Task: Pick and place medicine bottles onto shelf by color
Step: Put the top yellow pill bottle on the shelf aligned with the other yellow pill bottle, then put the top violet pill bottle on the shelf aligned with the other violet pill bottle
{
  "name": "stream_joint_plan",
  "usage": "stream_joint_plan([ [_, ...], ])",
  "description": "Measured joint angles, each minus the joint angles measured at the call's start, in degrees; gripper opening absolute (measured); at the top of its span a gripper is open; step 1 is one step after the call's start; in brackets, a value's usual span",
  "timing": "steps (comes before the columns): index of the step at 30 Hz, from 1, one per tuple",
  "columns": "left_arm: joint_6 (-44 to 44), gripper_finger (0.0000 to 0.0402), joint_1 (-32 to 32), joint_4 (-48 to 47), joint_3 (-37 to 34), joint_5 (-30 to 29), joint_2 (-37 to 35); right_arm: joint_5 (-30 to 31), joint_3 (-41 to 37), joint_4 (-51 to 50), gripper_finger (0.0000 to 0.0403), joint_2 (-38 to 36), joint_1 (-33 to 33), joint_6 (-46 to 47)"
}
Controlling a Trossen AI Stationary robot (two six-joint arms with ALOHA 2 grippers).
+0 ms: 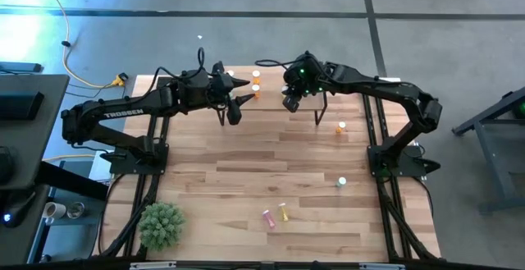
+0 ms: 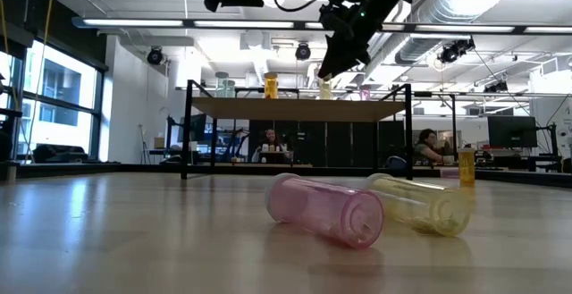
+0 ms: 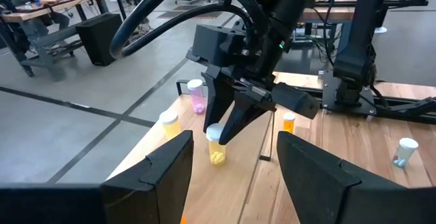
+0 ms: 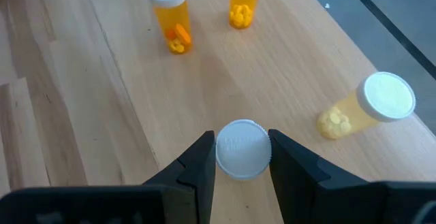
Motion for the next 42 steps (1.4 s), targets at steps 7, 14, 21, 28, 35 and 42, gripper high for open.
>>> stream_joint_plan([
  [7,0.0,0.02,0.0,0.0,0.0,0.1,0.0,0.0,0.0,-0.4,0.0106,0.0,0.0,0.8],
  [14,0.0,0.02,0.0,0.0,0.0,0.1,0.0,0.0,0.0,-0.6,0.0129,0.0,0.0,1.5],
  [21,0.0,0.02,0.0,0.0,0.0,0.1,0.0,0.0,-0.1,-1.0,0.0176,-0.1,0.0,1.5],
  [28,0.0,0.02,0.0,0.0,0.0,0.1,0.0,-0.1,-0.1,-0.7,0.0185,-0.2,0.0,1.5],
  [35,0.0,0.02,0.0,0.0,0.0,0.0,0.0,-0.1,0.0,-0.7,0.0185,-0.3,0.0,1.8],
  [42,0.0,0.02,0.0,0.0,0.0,0.0,0.0,-0.1,0.0,-2.2,0.0185,-1.9,0.0,4.5],
])
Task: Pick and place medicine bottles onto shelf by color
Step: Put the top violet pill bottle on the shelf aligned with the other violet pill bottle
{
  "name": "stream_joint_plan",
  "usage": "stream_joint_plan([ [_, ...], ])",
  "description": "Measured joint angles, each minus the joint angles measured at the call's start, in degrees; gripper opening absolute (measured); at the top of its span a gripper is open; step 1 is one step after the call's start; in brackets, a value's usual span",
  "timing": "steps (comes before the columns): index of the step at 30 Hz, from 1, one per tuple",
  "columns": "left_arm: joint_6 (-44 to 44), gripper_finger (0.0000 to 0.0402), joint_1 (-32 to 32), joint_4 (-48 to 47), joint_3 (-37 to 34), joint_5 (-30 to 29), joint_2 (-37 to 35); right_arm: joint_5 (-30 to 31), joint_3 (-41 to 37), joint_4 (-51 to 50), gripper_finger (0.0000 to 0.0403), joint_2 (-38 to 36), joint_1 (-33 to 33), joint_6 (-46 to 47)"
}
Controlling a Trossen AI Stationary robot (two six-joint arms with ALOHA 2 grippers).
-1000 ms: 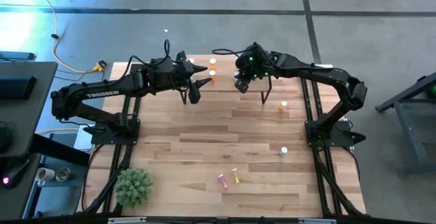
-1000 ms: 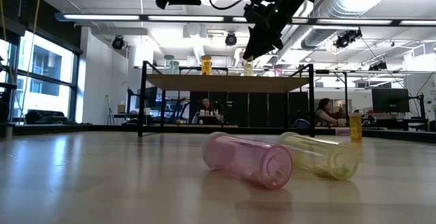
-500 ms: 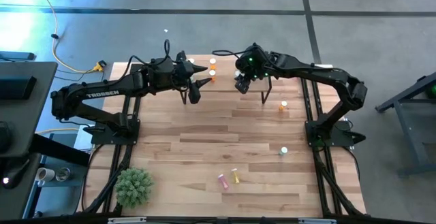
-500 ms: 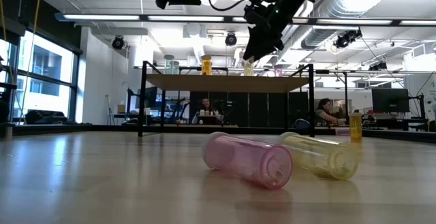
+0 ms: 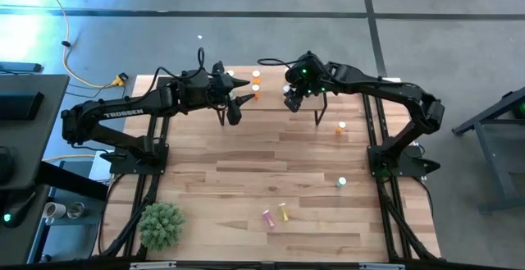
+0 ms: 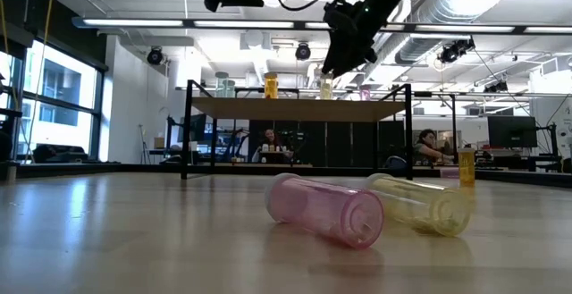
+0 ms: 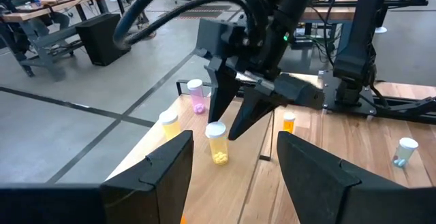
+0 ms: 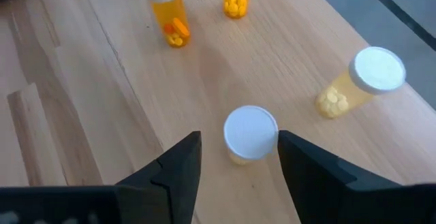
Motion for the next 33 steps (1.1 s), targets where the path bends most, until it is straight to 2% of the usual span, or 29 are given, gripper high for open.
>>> stream_joint_plan([
  [7,2.5,0.02,0.0,0.0,0.0,-0.2,0.0,0.0,0.0,0.4,0.0185,-3.7,0.0,1.8],
  [12,4.5,0.02,0.0,0.0,0.0,-2.6,0.0,0.8,0.0,0.4,0.0185,-6.8,-0.1,5.1],
  [21,7.5,0.02,0.0,0.3,0.0,-3.0,0.0,16.7,0.1,0.5,0.0185,-12.7,-0.2,6.1],
  [26,6.0,0.02,0.9,-0.5,0.0,-3.0,-0.9,27.2,0.1,0.4,0.0185,-15.0,-1.2,8.3],
  [33,6.0,0.02,4.1,-0.8,0.0,-3.0,-1.9,28.2,0.1,-0.8,0.0185,-16.2,-8.3,14.1],
])
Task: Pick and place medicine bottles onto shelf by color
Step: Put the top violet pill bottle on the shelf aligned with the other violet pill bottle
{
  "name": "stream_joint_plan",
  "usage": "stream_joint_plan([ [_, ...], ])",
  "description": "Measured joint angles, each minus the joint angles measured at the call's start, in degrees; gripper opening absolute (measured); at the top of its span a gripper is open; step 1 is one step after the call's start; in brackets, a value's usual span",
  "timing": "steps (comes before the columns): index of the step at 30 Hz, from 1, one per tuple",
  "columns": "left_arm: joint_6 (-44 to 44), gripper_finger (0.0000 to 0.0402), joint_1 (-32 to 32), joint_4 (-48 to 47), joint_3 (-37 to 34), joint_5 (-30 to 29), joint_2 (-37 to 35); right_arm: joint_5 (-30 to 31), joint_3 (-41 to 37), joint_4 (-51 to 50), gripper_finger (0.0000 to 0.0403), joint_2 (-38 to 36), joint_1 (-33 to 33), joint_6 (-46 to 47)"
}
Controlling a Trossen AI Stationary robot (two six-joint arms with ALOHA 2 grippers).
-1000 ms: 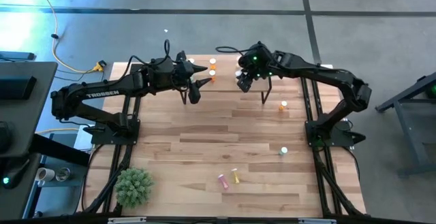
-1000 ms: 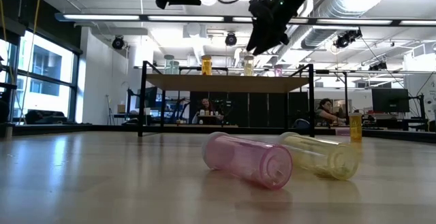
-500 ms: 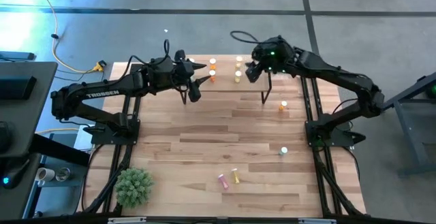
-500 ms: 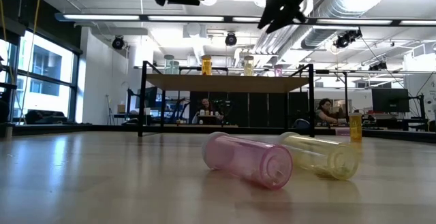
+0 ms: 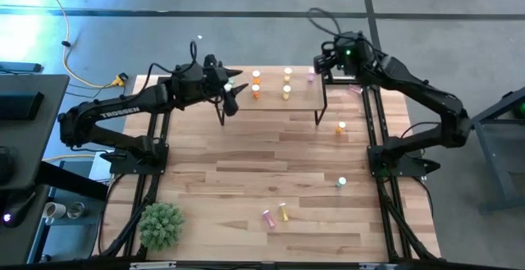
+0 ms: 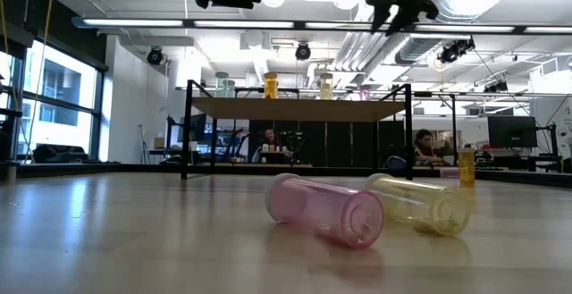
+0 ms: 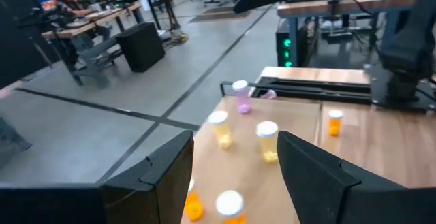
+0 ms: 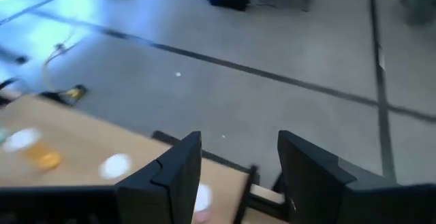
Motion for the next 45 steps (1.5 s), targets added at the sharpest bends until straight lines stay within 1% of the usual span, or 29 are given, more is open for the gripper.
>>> stream_joint_plan([
  [2,0.0,0.02,1.1,0.0,0.0,0.0,0.0,-1.1,0.0,-1.2,0.0185,0.0,-3.0,1.2],
  [8,0.0,0.02,3.6,-0.1,0.0,-0.1,0.0,-7.6,0.0,-4.4,0.0185,0.0,-12.8,5.9],
  [14,0.0,0.02,4.9,-0.1,0.0,-2.2,0.0,-14.9,0.0,-9.3,0.0185,0.9,-21.6,9.8],
  [16,0.5,0.02,5.3,-0.1,0.0,-2.4,0.0,-15.7,0.0,-11.8,0.0185,2.0,-23.8,9.8],
  [19,0.8,0.02,5.9,-0.1,0.0,-2.9,0.0,-16.3,0.0,-14.7,0.0185,4.2,-26.3,9.0],
  [23,0.9,0.02,6.0,-0.1,0.0,-3.8,0.0,-21.1,0.0,-15.6,0.0185,7.3,-28.9,5.7],
  [25,1.0,0.02,6.0,-0.1,0.0,-4.9,0.0,-22.5,0.0,-16.0,0.0185,8.9,-29.9,4.8],
  [30,1.0,0.02,6.0,-0.1,0.0,-6.0,0.0,-23.3,0.0,-16.2,0.0185,12.4,-33.3,4.3],
  [34,1.0,0.02,6.0,-0.1,0.0,-6.0,0.0,-26.1,0.0,-16.2,0.0185,14.7,-36.3,4.3],
  [38,1.0,0.02,6.0,-0.1,0.0,-6.0,0.1,-26.6,0.0,-16.5,0.0185,17.2,-37.7,-0.9],
  [45,1.0,0.02,6.0,-0.1,0.0,-6.0,0.1,-29.8,0.0,-17.1,0.0188,21.5,-38.0,-9.7],
])
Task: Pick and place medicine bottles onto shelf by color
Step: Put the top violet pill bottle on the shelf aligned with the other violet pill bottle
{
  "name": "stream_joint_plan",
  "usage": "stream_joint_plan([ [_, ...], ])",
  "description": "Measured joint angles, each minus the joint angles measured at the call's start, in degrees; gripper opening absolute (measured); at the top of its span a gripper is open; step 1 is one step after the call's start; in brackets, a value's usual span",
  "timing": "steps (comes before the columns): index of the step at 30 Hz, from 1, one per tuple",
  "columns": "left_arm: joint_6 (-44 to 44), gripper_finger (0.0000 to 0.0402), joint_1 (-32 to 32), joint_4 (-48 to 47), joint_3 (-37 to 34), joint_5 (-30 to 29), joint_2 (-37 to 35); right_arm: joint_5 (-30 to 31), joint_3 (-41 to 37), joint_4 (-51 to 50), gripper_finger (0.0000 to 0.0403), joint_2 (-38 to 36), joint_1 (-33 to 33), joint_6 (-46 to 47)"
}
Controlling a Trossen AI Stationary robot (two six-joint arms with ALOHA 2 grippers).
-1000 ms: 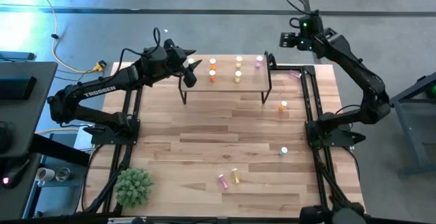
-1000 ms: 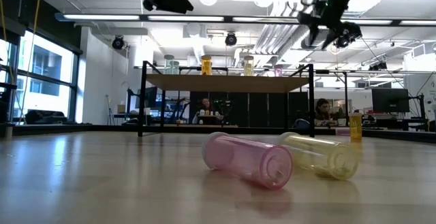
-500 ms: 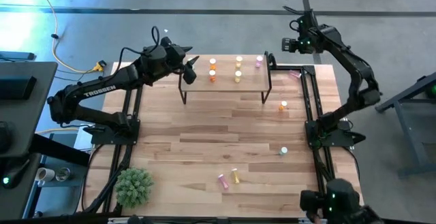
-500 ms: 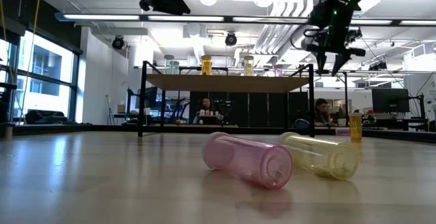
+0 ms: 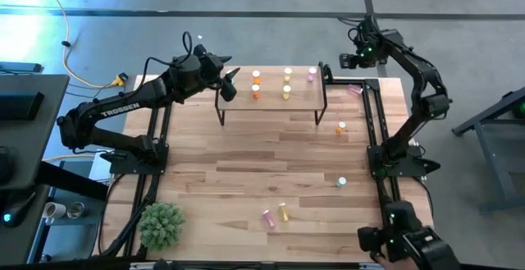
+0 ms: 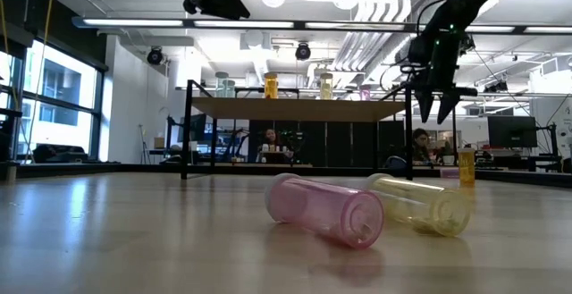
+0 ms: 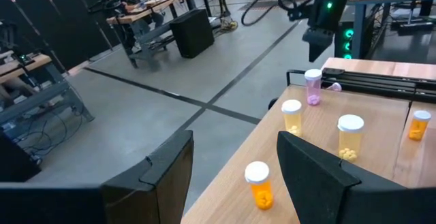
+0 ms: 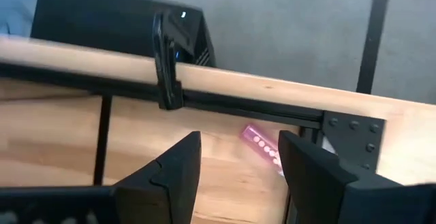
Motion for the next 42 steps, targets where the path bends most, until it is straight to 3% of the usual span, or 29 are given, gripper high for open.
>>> stream_joint_plan([
  [6,0.0,0.02,0.0,0.0,0.0,0.0,0.0,-1.8,0.0,0.8,0.0201,3.7,0.0,-4.0],
  [18,0.0,0.02,0.0,0.0,0.0,0.0,0.0,7.0,0.8,1.0,0.0202,5.8,2.0,0.7],
  [24,0.0,0.02,0.0,0.0,0.0,0.0,0.0,7.6,0.8,1.5,0.0202,5.8,2.0,2.2],
  [32,0.0,0.02,0.0,0.0,0.0,0.0,0.0,0.0,6.3,-2.2,0.0201,5.7,2.6,11.0],
  [42,-0.1,0.02,0.0,0.0,0.0,0.0,0.0,4.4,7.5,-9.4,0.0188,5.8,4.7,25.5],
])
